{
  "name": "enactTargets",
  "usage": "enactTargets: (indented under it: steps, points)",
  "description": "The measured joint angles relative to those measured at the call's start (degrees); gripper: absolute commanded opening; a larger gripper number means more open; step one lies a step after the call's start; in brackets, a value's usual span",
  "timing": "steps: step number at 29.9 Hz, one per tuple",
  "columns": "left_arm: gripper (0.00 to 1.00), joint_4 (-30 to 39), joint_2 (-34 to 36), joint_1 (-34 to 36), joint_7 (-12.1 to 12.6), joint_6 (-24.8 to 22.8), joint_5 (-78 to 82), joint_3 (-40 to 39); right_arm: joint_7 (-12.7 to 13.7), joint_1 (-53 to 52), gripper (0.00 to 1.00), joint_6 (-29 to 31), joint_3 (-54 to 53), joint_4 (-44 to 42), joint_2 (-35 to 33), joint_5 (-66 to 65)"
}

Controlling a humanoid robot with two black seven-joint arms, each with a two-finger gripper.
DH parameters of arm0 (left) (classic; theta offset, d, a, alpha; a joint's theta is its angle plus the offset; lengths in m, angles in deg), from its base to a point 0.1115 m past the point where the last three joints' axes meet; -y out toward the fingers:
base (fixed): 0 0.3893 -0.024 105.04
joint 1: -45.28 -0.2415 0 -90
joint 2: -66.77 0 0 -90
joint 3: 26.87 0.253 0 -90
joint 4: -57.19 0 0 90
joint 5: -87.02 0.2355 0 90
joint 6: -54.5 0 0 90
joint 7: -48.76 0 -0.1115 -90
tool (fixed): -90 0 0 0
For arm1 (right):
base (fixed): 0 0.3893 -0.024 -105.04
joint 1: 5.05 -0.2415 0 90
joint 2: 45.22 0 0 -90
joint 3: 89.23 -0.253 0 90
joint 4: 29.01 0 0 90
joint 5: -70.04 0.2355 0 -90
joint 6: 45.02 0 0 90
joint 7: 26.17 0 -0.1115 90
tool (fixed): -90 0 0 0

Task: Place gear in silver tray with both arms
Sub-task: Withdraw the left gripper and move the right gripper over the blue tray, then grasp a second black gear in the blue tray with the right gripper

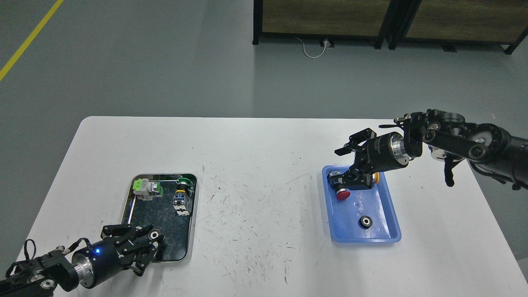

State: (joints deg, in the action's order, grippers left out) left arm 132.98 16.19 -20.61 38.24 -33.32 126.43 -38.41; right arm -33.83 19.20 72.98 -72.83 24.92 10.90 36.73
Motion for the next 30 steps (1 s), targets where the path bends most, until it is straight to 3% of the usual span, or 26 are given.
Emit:
enactTargets:
  steps: [5,14,19,30]
  points:
    - [0.38,-1.36,-0.68,-0.07,0.01,0.19,0.05,0.26,0.24,0.11,0.76,0.0,2.99,2.0,-1.6,0.04]
    - [0.81,-1.79,-1.43,0.47,0.06,0.86,-0.4,-0.07,0.71,1.9,0.76,0.0,6.76,5.13,-6.05,0.07]
    - [0.95,-1.79,-1.52,0.94,0.06,1.42,-0.96,-0.23,0.78,3.88,0.76,0.0,7.2,5.23,-6.88,-0.4]
    - [0.97,-1.02,-0.84,1.39,-0.65,3.0,-2.72,-4.82,0.72,7.98,0.77,0.0,5.72,-0.14,-4.28,-1.6]
